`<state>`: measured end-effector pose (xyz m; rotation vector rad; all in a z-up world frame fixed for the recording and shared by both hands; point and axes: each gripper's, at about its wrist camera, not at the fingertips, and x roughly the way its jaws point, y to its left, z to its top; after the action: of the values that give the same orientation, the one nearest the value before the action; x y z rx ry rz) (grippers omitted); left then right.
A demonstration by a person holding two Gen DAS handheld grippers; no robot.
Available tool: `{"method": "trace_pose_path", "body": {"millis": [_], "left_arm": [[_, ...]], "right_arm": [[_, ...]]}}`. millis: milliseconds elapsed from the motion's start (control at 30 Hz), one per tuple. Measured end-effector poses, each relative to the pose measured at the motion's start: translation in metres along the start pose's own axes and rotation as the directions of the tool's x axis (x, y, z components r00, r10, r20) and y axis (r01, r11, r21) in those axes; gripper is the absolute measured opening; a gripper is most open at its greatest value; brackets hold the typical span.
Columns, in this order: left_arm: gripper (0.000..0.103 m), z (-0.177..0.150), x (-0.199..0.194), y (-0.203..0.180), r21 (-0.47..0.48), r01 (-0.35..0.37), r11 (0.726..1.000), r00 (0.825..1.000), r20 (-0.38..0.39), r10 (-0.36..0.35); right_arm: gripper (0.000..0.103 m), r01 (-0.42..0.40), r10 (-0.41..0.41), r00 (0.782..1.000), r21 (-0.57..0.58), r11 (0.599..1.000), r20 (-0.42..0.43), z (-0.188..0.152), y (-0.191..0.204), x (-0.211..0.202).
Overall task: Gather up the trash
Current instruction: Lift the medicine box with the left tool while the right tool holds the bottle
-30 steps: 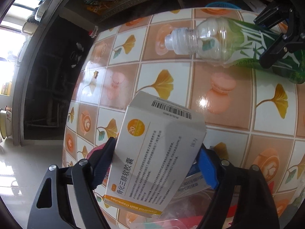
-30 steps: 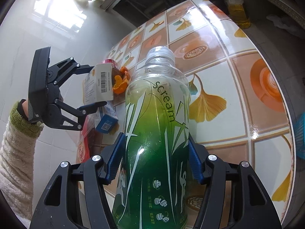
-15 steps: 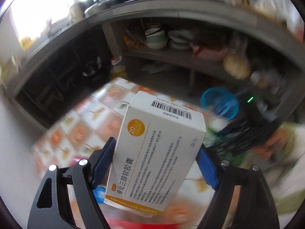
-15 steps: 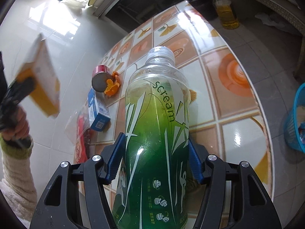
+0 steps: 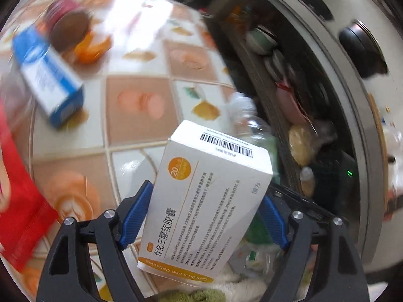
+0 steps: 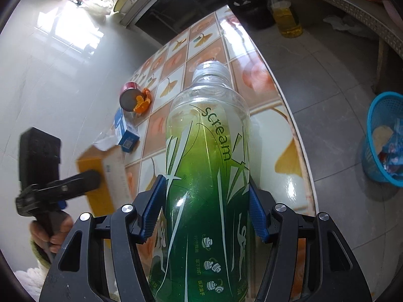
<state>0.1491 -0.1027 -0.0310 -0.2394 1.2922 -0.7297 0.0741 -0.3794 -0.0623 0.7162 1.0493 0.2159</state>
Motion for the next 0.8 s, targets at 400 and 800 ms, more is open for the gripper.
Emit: {"method": "trace_pose_path", "body": {"millis": [400,800], "left_arm": [[0.087,-0.025,0.013,-0.012,0.104,-0.267,0.958,0.963,0.067,0.261],[0.09,-0.061,0.037,-0.04,0.353,-0.48,0.803,0.877,0.163,0.453]], "right_arm": [[0.06,0.006,-0.006,1.0,-0.015,1.0,-0.015,-0.003,0.0,-0.004],[0.065,0.07,-0.075,0.996,-0.107,0.992,-0.039,-0.001,0.013,-0.001]]}}
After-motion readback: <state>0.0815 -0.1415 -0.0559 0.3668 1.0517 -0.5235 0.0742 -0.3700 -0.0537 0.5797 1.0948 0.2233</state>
